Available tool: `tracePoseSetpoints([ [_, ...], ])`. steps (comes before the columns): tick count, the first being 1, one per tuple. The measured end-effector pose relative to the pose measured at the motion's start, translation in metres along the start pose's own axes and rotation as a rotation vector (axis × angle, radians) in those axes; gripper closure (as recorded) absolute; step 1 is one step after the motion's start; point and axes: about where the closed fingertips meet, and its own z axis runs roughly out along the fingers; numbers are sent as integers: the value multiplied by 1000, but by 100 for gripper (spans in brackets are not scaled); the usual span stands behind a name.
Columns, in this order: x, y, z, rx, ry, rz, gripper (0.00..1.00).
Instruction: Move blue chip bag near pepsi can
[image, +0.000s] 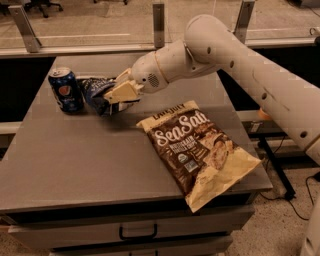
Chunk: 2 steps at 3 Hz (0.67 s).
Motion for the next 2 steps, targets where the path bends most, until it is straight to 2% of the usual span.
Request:
tracePoseSetpoints([
  [1,0,0,6,1,-1,6,12],
  [2,1,-1,7,6,2,10,0],
])
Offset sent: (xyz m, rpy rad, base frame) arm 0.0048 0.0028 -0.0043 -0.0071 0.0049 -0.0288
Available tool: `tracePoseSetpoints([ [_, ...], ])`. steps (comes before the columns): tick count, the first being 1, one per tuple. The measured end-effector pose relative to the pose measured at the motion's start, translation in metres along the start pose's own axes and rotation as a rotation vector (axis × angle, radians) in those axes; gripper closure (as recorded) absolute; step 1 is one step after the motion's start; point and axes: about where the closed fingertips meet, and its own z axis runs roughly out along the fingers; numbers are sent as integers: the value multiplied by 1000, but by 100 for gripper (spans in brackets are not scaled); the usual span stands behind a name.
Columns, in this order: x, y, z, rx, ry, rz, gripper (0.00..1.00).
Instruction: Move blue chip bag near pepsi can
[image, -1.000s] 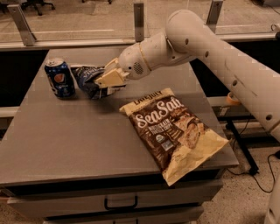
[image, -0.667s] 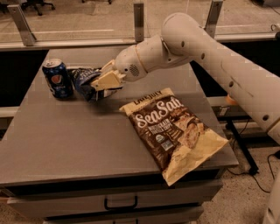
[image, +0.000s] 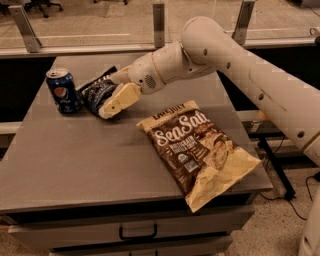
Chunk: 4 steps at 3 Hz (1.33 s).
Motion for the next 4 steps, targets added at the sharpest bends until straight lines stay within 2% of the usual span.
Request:
tracePoseSetpoints([
  [1,-1,-5,-9,10,-14,11,0],
  [2,-6,-18,-60,98,-2,-11,0],
  [3,-4,-32,-117,233,25,-20,0],
  [4,-3,-33,-121,243,27,-19,0],
])
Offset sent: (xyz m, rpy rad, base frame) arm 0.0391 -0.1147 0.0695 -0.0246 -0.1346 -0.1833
